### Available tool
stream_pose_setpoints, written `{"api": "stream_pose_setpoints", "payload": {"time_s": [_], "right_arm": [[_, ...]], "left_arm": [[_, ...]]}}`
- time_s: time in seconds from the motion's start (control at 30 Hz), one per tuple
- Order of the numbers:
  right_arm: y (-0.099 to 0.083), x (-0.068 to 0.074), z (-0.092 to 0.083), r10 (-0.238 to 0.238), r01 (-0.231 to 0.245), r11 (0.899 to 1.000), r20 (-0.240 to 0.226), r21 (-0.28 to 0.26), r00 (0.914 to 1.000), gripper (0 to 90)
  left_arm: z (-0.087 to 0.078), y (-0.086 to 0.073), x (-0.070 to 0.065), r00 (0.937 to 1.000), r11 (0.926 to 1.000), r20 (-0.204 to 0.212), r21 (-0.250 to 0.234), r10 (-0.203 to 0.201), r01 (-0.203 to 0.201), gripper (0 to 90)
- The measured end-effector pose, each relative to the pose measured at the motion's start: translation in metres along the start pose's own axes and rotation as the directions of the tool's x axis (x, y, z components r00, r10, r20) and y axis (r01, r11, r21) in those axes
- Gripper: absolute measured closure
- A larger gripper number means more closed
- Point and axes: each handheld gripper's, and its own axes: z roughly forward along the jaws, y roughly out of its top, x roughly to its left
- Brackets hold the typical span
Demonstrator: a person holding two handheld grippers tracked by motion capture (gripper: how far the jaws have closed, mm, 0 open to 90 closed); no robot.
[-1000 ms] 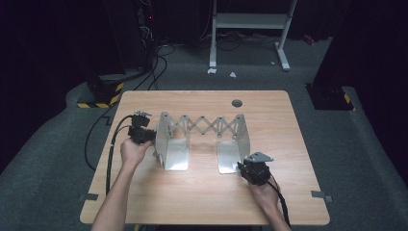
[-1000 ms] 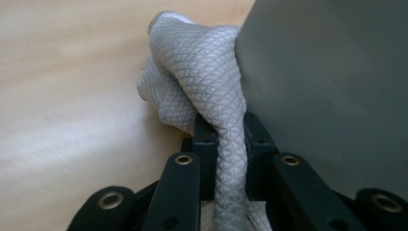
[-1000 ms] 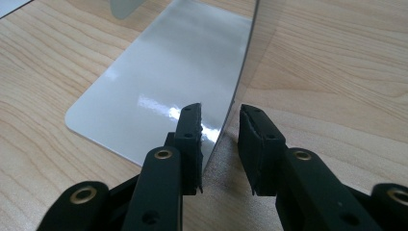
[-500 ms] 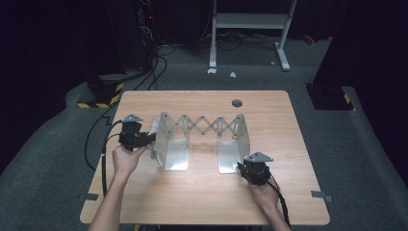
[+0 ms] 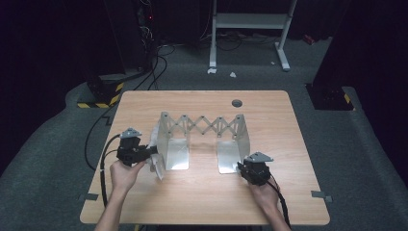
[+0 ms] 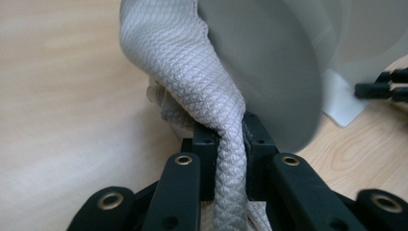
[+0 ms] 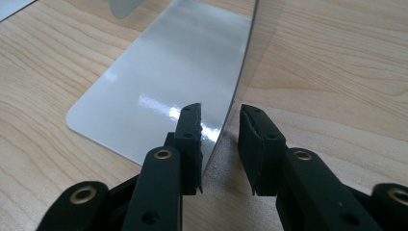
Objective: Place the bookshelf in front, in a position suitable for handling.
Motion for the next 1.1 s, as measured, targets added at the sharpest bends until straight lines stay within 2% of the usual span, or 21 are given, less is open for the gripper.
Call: {"api": "stream_pose_setpoints", "payload": {"time_s": [0.1, 0.17, 0.23, 0.4, 0.5, 0.6, 0.63, 0.67, 0.8, 1.0, 1.1], "right_arm": [[0.000, 0.000, 0.000, 0.006, -0.006, 1.000, -0.002, 0.001, 1.0000, 70.6], [0.000, 0.000, 0.000, 0.007, -0.007, 1.000, -0.003, 0.001, 1.0000, 70.6], [0.000, 0.000, 0.000, 0.006, -0.006, 1.000, -0.005, 0.001, 1.0000, 70.6], [0.000, 0.000, -0.001, 0.004, -0.004, 1.000, -0.008, 0.002, 1.0000, 70.6], [0.000, 0.000, 0.000, 0.005, -0.005, 1.000, -0.010, 0.002, 0.9999, 70.7], [0.000, 0.000, 0.000, 0.003, -0.003, 1.000, -0.020, 0.002, 0.9998, 70.5], [0.000, -0.001, 0.000, 0.007, -0.007, 1.000, -0.023, 0.002, 0.9997, 70.5], [0.000, -0.001, 0.000, 0.007, -0.007, 1.000, -0.023, 0.002, 0.9997, 70.5], [0.000, -0.001, 0.000, 0.008, -0.008, 1.000, -0.023, 0.002, 0.9997, 70.5], [0.000, 0.000, 0.000, 0.001, -0.001, 1.000, -0.018, 0.002, 0.9998, 70.4], [0.000, 0.000, 0.000, 0.001, -0.001, 1.000, -0.016, 0.002, 0.9999, 70.4]], "left_arm": [[0.012, -0.017, -0.004, 0.9994, 0.9995, -0.022, 0.015, -0.026, 0.026, 78.8], [0.020, -0.029, -0.009, 0.9992, 0.9990, -0.013, 0.024, -0.038, 0.038, 78.3], [0.023, -0.037, -0.015, 0.9990, 0.9986, -0.023, 0.035, -0.039, 0.039, 78.2], [0.028, -0.056, -0.034, 0.9996, 0.9986, 0.006, 0.044, -0.029, 0.029, 78.2], [0.036, -0.056, -0.045, 0.9997, 0.9992, 0.023, 0.038, -0.011, 0.010, 78.3], [0.054, -0.047, -0.053, 0.9997, 0.9990, -0.020, 0.042, 0.015, -0.015, 78.3], [0.054, -0.047, -0.053, 0.9997, 0.9990, -0.020, 0.042, 0.015, -0.015, 78.3], [0.058, -0.045, -0.055, 0.9988, 0.9988, -0.040, 0.040, 0.029, -0.027, 78.3], [0.067, -0.042, -0.053, 0.9949, 0.9984, -0.092, 0.043, 0.041, -0.037, 78.3], [0.069, -0.041, -0.036, 0.9892, 0.9990, -0.146, 0.041, -0.013, 0.019, 78.4], [0.066, -0.041, -0.024, 0.9811, 0.9978, -0.186, 0.026, -0.055, 0.061, 78.5]]}}
